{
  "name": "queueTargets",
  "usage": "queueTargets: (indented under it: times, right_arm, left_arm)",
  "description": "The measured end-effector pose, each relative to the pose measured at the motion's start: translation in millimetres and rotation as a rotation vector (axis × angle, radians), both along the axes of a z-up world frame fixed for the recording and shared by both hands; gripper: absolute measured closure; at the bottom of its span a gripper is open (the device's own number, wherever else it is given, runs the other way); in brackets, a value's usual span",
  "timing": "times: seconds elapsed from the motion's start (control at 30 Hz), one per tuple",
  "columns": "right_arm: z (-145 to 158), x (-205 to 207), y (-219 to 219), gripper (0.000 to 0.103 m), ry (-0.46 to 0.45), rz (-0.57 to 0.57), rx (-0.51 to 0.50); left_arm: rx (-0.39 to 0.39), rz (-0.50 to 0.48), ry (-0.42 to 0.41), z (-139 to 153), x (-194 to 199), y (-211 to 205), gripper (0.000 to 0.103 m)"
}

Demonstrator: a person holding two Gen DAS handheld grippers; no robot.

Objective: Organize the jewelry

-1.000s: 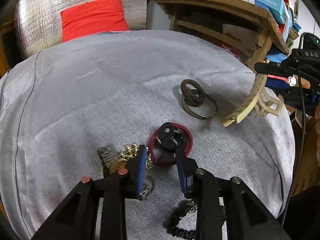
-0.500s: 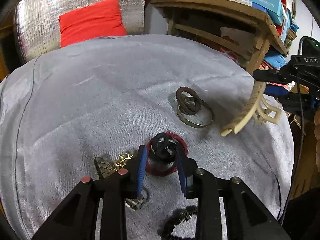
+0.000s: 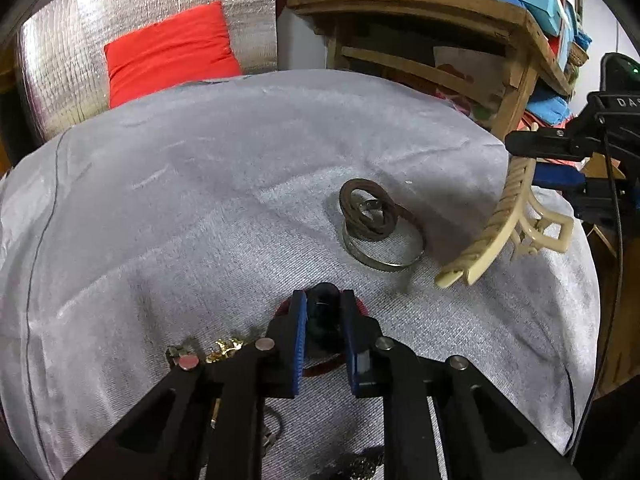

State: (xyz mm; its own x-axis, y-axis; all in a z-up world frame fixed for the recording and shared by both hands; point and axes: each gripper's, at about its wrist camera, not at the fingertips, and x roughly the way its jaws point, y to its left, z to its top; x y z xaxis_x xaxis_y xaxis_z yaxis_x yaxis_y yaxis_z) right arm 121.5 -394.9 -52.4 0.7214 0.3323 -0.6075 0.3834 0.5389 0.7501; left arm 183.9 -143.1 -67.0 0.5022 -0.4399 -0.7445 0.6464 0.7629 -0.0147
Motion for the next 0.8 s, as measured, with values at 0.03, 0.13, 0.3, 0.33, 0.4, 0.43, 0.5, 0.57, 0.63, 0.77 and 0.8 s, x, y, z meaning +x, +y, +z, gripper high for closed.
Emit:
queueTargets:
  times: [0.03, 0.13, 0.3, 0.33, 0.4, 0.43, 0.5, 0.57, 0.63, 0.77, 0.8]
  right_arm:
    - [0.1, -1.0, -0.7, 0.081, -0.002, -0.001, 0.004]
    - [1.9, -3.3, 0.3, 0.081, -0.009, 0.001, 0.003]
    - [7.8, -7.7, 4.2, 0.081, -0.032, 0.004, -0.001]
    - [9.3, -7.5, 5.7, 0.081, -0.036, 0.003, -0.004]
    - [12.2, -7.9, 9.3, 0.081, -0.047, 0.002, -0.01]
    - [13.4, -7.7, 11.9, 0.081, -0.052, 0.002, -0.012]
    - [15.3, -6.1, 17.1, 0.081, -0.059, 0.009, -0.015]
    - [17.6, -4.2, 24.4, 0.081, -0.069, 0.016, -0.024]
    - [19.0, -2.6, 31.4, 0.081, -0.071, 0.013, -0.04]
    - [18.3, 3.6, 47.7, 0.081, -0.07, 0.031, -0.035]
    - [18.4, 5.2, 52.0, 0.081, -0.069, 0.036, -0.039]
  left_arm:
    - [-0.011, 0.003, -0.001, 2.6, -0.2, 3.4, 0.086]
    - [-0.059, 0.017, -0.016, 12.7, -4.4, 13.8, 0.086]
    - [-0.158, 0.029, -0.03, 36.6, -11.5, 37.5, 0.086]
    - [-0.186, 0.026, -0.032, 41.8, -13.8, 43.7, 0.086]
    - [-0.22, 0.022, -0.032, 48.5, -17.5, 53.9, 0.086]
    - [-0.22, 0.025, -0.036, 50.2, -18.0, 57.3, 0.086]
    - [-0.221, 0.043, -0.04, 53.1, -18.5, 67.7, 0.086]
    - [-0.241, 0.053, -0.036, 55.5, -18.7, 79.0, 0.086]
    - [-0.273, 0.037, -0.007, 55.2, -20.8, 87.8, 0.086]
    - [-0.245, 0.04, -0.032, 58.5, -29.2, 99.0, 0.086]
    - [-0.247, 0.048, -0.042, 61.5, -30.6, 107.0, 0.086]
